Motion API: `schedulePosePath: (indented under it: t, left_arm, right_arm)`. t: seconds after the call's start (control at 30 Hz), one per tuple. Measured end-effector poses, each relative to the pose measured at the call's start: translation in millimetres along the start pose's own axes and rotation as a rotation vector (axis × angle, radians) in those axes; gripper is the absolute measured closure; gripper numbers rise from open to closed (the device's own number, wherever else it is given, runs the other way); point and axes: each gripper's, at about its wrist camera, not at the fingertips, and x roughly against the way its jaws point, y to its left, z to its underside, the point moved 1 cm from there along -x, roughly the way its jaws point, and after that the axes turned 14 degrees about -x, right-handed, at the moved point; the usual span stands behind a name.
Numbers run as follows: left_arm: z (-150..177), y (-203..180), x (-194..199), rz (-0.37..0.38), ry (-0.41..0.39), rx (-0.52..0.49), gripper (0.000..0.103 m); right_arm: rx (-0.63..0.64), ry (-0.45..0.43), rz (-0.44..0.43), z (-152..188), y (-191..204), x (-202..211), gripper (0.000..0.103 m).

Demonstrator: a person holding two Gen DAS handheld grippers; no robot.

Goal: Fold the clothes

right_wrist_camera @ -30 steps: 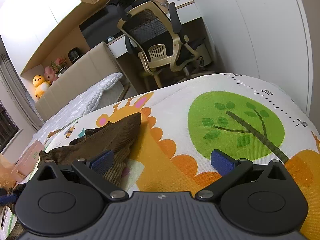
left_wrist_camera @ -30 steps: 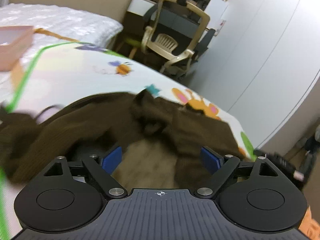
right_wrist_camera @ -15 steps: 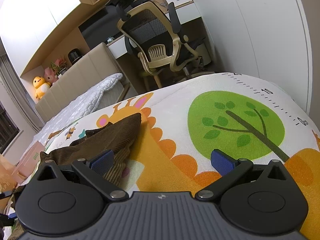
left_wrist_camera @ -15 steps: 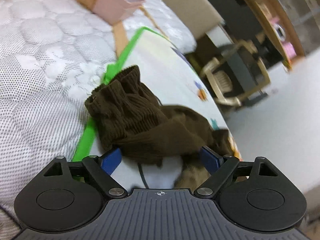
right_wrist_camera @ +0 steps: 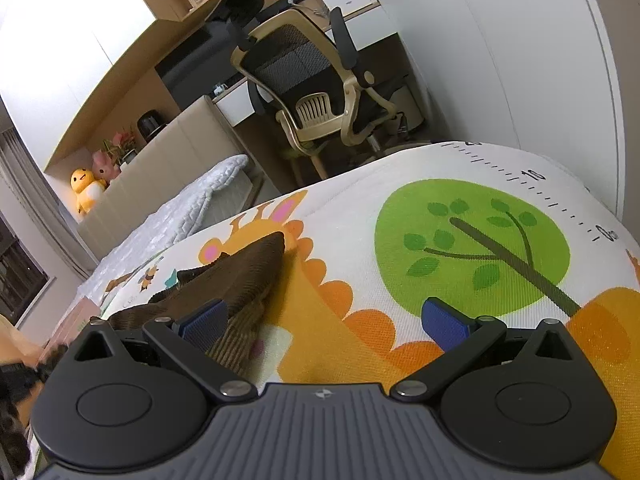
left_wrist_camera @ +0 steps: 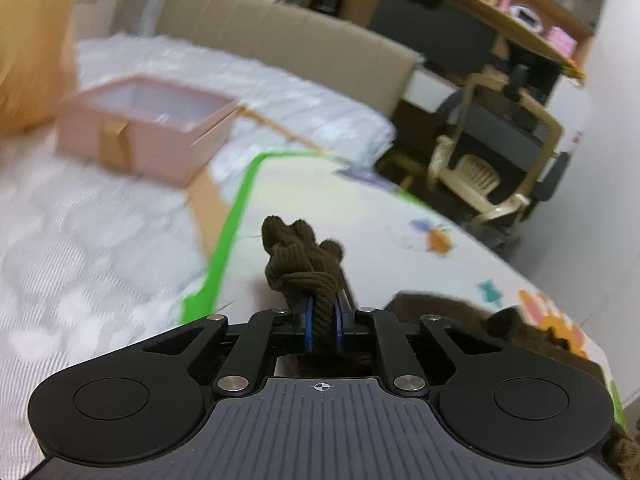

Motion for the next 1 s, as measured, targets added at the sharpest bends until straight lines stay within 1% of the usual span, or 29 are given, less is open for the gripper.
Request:
schedulePosePath:
  t: [0.13,0.2,0.27,0.3,0.37,0.43,0.47,0.53,0.6,0.63,0.7,0.73,0.83,0.9,0.97,1.0]
  left_arm:
    - [-39,-42,14,0.052,-0.104,-0.123,0.092]
    - [-57,-70,20,0.097,-0.155,-0.181,0.095]
    - [-68,-104,25,0.163,-0.198,-0.247,0.096]
    - [-70,-120,25,0.196,-0.207,-0.273,0.096]
    - [-67,-152,25,0.293,-0.199,-0.328,0.096]
    - [-54,-175,23,0.396,-0.16,-0.358,0.094]
    - [-46,-180,22,0.425,-0.131,-0.371,0.091]
    - [-30,-191,21,0.48,-0.072,-0.395,0.081]
    - [-16,-194,21,0.456,-0.055,-0.463,0.049]
    - [-12,-195,21,0.423,-0.061,-0.507,0.043]
    - [-9,-193,15,0.328,-0.071,-0.599,0.028]
    - [-8,-193,12,0.279,-0.076,-0.644,0.025]
    - [-15,-194,-12,0.197,-0.078,-0.696,0.024]
    - [-20,-202,-33,0.195,-0.059,-0.732,0.025]
    - [-17,-211,-50,0.232,-0.008,-0.803,0.027]
    - [-15,-213,-57,0.22,0.004,-0.843,0.034]
  right_arm:
    - [0.014,0.001,0.009,2,2,-1,0.0]
    - [0.014,0.002,0.008,2,2,-1,0.0]
    - [0.013,0.002,0.008,1,1,-1,0.0]
    - [0.015,0.003,0.009,1,2,-1,0.0]
    - [0.018,0.006,0.011,1,2,-1,0.0]
    - [0.022,0.012,0.016,2,3,-1,0.0]
    - [0.025,0.015,0.019,2,4,0,0.0]
    - [0.05,0.028,0.024,4,7,0,0.0]
    - [0.083,0.045,0.029,6,12,-1,0.0]
    - [0.097,0.051,0.032,7,13,-2,0.0]
    - [0.102,0.051,0.033,7,14,-1,0.0]
    - [0.101,0.051,0.032,7,13,-1,0.0]
    - [0.095,0.049,0.028,7,12,-1,0.0]
    - [0.096,0.049,0.028,7,12,-1,0.0]
    - [0.096,0.049,0.028,7,12,-1,0.0]
    - [0.096,0.049,0.028,7,12,-1,0.0]
